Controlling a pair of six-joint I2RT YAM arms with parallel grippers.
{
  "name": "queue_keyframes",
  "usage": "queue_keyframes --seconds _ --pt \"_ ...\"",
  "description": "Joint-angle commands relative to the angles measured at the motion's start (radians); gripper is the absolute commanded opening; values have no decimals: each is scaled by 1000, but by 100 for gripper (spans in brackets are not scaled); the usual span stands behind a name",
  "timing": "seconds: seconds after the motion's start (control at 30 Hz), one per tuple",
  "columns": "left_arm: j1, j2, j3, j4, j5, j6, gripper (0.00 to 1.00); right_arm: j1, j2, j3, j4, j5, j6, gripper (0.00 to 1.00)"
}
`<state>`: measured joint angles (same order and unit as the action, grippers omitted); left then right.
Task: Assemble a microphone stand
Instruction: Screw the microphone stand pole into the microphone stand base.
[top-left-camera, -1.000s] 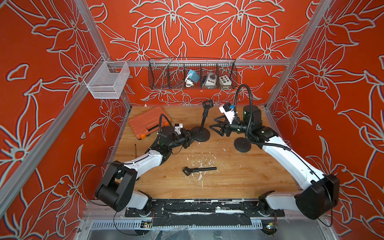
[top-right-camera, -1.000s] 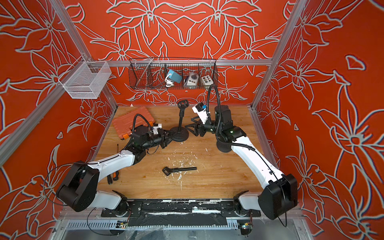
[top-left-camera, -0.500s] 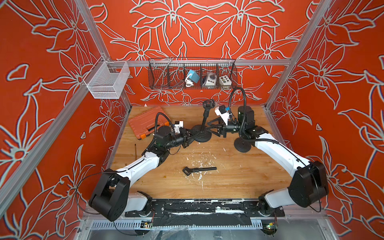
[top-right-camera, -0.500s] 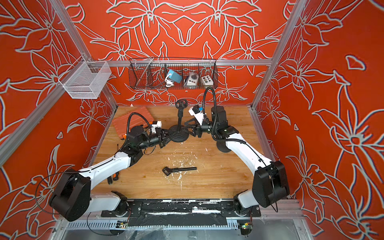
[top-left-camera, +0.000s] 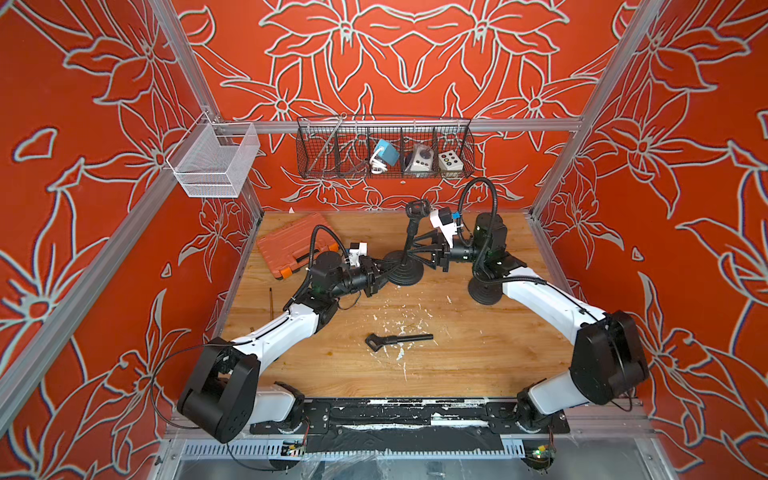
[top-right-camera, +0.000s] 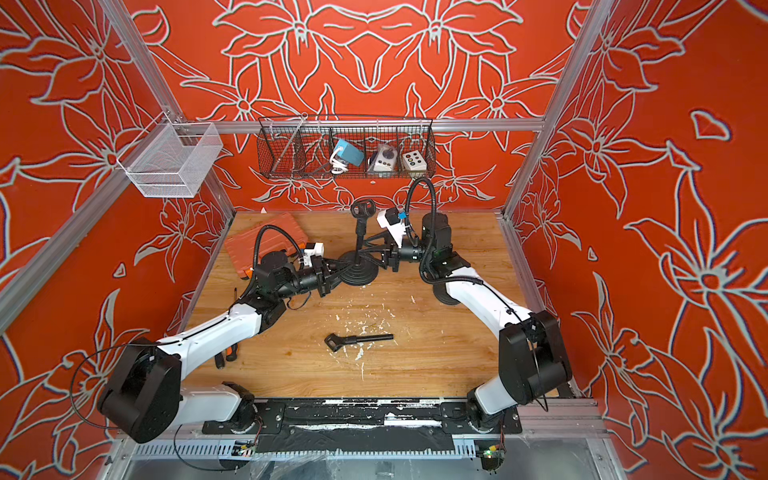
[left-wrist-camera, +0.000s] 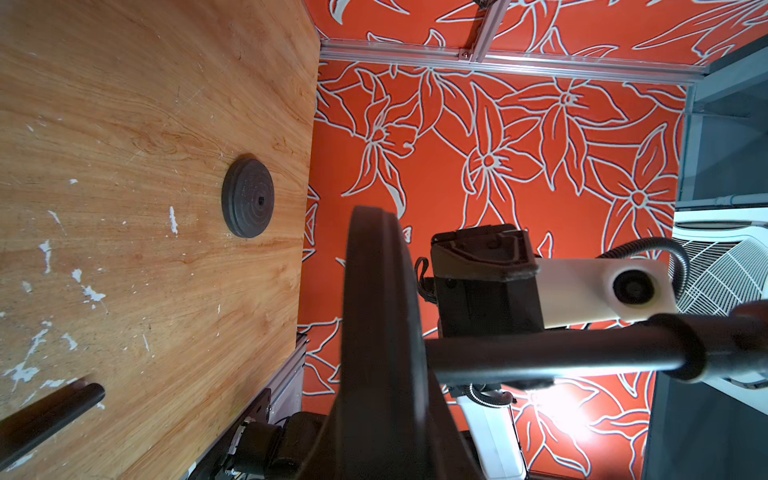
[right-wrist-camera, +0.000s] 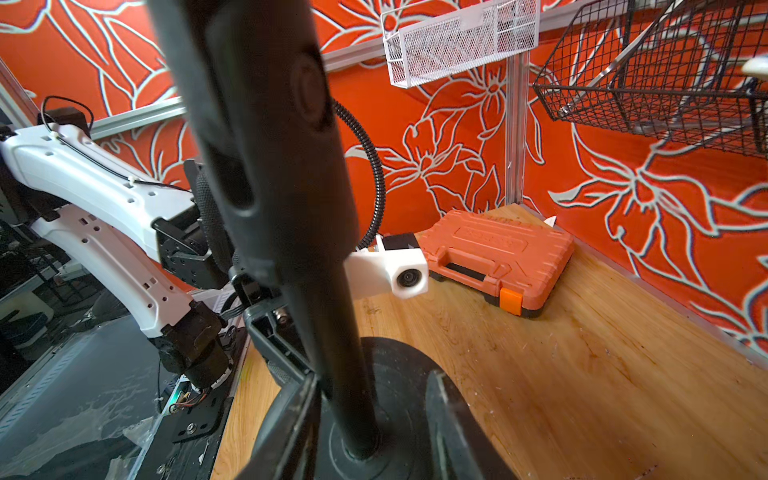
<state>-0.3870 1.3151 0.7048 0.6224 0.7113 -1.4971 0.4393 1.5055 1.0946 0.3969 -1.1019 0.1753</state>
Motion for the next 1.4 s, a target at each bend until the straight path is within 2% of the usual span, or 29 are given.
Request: queue_keyframes --seconds 0.0,0.3,0.53,0.63,0.7,0.8,0.97,1.07,1.13,1.2,1.23,1.3,1.33,1.37 --pt "4 -24 34 96 37 -15 0 13 13 -22 88 -22 19 39" --pt "5 -5 50 71 45 -38 0 30 27 -53 140 2 34 28" --pt "5 12 56 89 40 -52 0 47 12 -78 93 57 -14 0" --pt "5 21 61 100 39 -59 0 55 0 -100 86 106 -19 0" --pt "6 28 65 108 36 -67 0 67 -18 -125 80 191 -16 0" --pt "10 35 72 112 33 -73 0 98 -65 -176 53 411 10 0" --pt "18 62 73 164 34 -98 0 240 -117 -187 -148 935 50 0" --pt "26 72 74 162 34 -103 0 323 -114 -148 -256 1161 61 0" --pt "33 72 70 165 34 -109 0 349 -123 -147 -268 1233 68 0" --pt "38 70 62 163 30 -112 0 353 -139 -151 -259 1217 69 0" --pt "42 69 59 161 27 -111 0 348 -151 -154 -250 1171 57 6" --pt "52 69 56 143 29 -109 0 326 -179 -155 -243 1034 30 39" --pt "56 69 53 136 31 -107 0 304 -194 -154 -238 956 17 51" --pt "61 70 51 138 34 -103 0 286 -209 -157 -229 873 -4 58"
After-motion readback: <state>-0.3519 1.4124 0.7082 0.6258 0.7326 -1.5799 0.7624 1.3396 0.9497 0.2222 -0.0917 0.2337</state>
